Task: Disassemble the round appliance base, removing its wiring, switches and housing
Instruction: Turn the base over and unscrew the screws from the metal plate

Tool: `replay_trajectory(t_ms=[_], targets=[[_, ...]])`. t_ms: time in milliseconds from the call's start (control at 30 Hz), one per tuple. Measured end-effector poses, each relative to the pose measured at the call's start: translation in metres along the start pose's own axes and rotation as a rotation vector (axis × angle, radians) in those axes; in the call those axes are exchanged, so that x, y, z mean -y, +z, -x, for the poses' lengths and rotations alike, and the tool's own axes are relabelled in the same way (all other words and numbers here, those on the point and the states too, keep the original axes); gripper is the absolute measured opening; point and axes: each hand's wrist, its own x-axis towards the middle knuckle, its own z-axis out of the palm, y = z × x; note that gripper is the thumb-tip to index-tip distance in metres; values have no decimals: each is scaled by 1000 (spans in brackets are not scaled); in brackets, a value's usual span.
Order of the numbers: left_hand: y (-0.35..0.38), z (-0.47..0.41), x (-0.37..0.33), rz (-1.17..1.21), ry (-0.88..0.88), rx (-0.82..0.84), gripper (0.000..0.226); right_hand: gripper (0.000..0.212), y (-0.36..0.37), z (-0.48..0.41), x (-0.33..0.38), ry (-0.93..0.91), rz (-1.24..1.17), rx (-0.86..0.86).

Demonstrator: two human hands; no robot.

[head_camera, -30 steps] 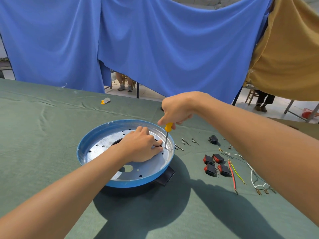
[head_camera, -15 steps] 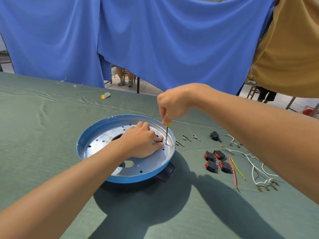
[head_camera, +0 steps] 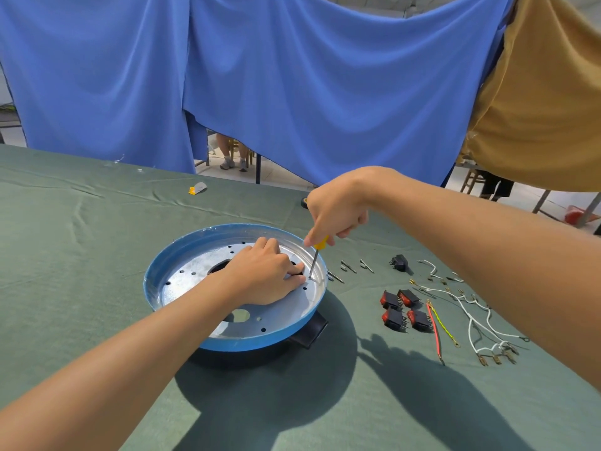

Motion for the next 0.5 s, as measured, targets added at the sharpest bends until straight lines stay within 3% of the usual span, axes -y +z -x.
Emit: replay_trajectory(t_ms=[133, 400, 500], targets=[[0, -1, -1, -7, 0, 7, 49, 29, 3, 2, 1, -33, 18, -19], [0, 0, -2, -9, -17, 11, 47, 14, 3, 17, 12, -256, 389, -176], [0, 1, -2, -6, -12, 8, 46, 7, 4, 14, 13, -227, 327, -157]])
